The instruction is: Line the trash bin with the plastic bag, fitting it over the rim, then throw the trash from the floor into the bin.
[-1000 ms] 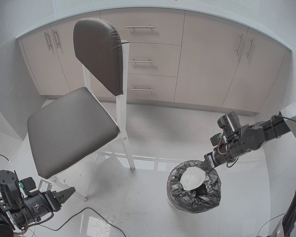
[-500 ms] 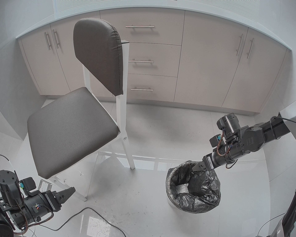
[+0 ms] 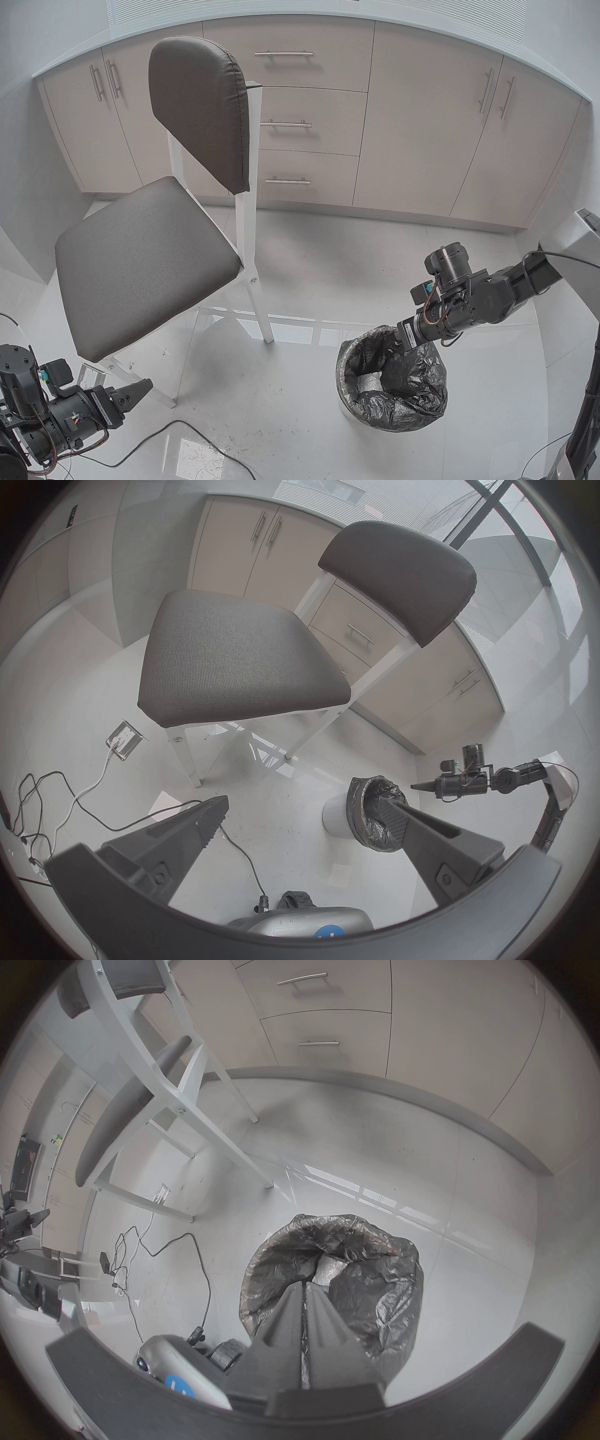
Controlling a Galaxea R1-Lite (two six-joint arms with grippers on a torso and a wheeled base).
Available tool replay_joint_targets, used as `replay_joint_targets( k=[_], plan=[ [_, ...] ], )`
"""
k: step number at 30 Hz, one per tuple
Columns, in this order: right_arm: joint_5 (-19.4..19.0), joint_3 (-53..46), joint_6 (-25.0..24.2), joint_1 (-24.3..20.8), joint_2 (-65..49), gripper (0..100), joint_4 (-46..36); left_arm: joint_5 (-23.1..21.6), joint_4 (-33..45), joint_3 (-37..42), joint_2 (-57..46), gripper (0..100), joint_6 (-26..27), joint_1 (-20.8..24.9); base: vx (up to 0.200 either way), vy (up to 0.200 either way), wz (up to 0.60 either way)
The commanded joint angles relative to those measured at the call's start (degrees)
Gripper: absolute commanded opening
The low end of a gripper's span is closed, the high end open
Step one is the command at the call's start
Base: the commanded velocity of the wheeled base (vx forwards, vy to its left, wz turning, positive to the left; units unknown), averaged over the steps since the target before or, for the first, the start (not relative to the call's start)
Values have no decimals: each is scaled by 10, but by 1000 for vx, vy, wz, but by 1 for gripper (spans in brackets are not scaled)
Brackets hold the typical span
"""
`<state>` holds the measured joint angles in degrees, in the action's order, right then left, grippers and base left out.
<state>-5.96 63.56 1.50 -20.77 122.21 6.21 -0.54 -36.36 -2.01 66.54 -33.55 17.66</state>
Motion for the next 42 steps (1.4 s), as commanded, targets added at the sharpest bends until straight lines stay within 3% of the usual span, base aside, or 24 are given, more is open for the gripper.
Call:
replay_joint_targets(
  k=[1,7,17,21,26,29,33,37,42],
  plan=[
    [1,2,-11,1,73,0,43,0,0,0,1,100,0,1,0,0,0],
    [1,24,-27,9,140,0,94,0,0,0,2,100,0,1,0,0,0],
    [1,46,-66,29,187,0,94,0,1,0,3,100,-1,0,0,0,0],
    [6,53,-107,29,194,0,88,0,1,0,2,100,-1,0,0,0,0],
    [55,52,-174,27,199,0,88,0,1,-1,3,100,-1,1,0,0,0],
    [66,50,-201,26,198,0,89,0,1,-1,3,100,-1,0,0,0,0],
    [69,47,-210,26,197,0,89,0,1,-1,3,100,-1,1,0,0,0],
    [100,49,-228,26,199,0,91,0,1,-1,4,100,-1,0,0,0,0],
    [102,41,-240,29,190,0,89,0,1,-1,6,100,-1,1,0,0,0]
  ],
)
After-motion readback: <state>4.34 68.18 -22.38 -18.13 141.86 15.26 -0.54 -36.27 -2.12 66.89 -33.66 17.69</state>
